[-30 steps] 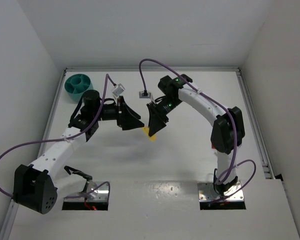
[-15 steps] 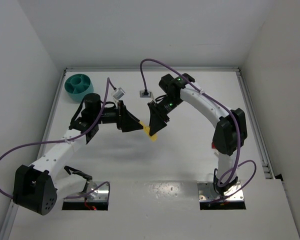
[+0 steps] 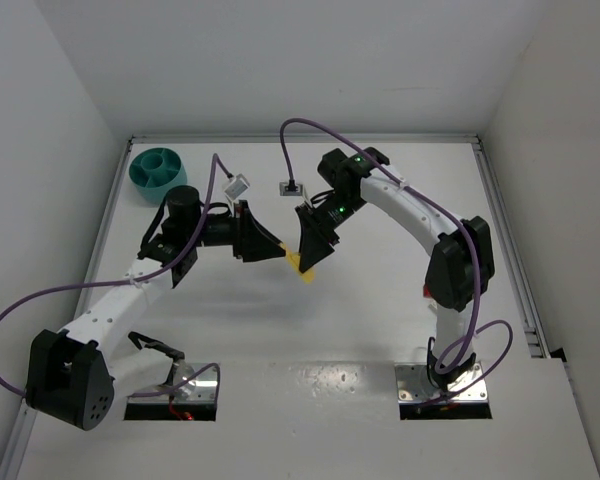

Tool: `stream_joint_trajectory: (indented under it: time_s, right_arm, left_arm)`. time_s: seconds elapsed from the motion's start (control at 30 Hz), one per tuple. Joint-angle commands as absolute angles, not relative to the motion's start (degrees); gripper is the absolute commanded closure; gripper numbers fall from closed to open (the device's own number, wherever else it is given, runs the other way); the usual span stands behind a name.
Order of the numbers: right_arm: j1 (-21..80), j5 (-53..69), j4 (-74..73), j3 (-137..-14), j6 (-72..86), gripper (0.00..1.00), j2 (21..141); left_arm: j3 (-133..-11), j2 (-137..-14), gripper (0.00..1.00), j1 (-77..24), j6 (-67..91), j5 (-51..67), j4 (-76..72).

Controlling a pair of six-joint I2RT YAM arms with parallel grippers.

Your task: Sort the legos into containers by color

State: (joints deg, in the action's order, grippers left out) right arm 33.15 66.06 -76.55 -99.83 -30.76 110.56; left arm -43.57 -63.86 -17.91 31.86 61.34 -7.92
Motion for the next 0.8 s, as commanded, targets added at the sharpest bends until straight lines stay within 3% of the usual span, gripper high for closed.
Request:
stream_joint_trajectory:
  time_s: [0.0,0.27,0.77]
  right_arm:
    - [33.49,67.76,-76.11,-102.47,-31.03,1.00,110.30]
    - [32.79,67.24,-76.11,-103.97,-31.03,1.00,110.30]
    - [30.06,62.40,-75.59,-102.30,-30.50,1.00,106.09]
  left_arm:
    - [-43.07,-63.01,0.50,-17.49,32.61,64.34,-11.87]
    - [-42.54,-63.02,0.87,-17.49,28.66,64.96,-8.01]
    - [-42.27,-62.49,0.94,-16.96,10.47,63.11,9.31]
